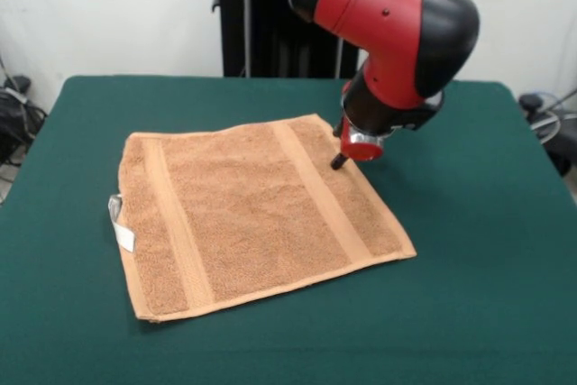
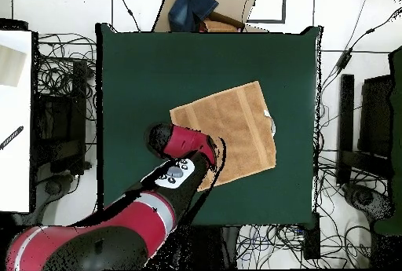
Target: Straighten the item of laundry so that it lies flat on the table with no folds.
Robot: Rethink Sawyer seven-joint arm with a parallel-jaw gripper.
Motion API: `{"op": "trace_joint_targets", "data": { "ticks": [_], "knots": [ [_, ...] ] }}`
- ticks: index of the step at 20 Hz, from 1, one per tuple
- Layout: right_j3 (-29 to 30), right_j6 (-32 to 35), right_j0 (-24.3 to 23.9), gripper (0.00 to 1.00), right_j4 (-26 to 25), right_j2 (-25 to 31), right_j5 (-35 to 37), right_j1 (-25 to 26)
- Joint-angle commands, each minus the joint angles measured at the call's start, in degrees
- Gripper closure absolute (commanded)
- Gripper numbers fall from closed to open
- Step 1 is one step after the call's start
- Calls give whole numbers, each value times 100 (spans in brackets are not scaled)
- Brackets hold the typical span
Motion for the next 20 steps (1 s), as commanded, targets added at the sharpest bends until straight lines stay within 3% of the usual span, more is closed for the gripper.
{"op": "trace_joint_targets", "data": {
  "ticks": [1, 9, 15, 20],
  "knots": [
    [25, 1198, 156, 0, 379, 440, -256, 41],
    [97, 1324, 307, 0, 510, 482, 33, -192],
    [-120, 1613, 539, 0, 640, 348, 437, -187],
    [-231, 1487, 508, 0, 668, 274, 455, -98]
  ]
}}
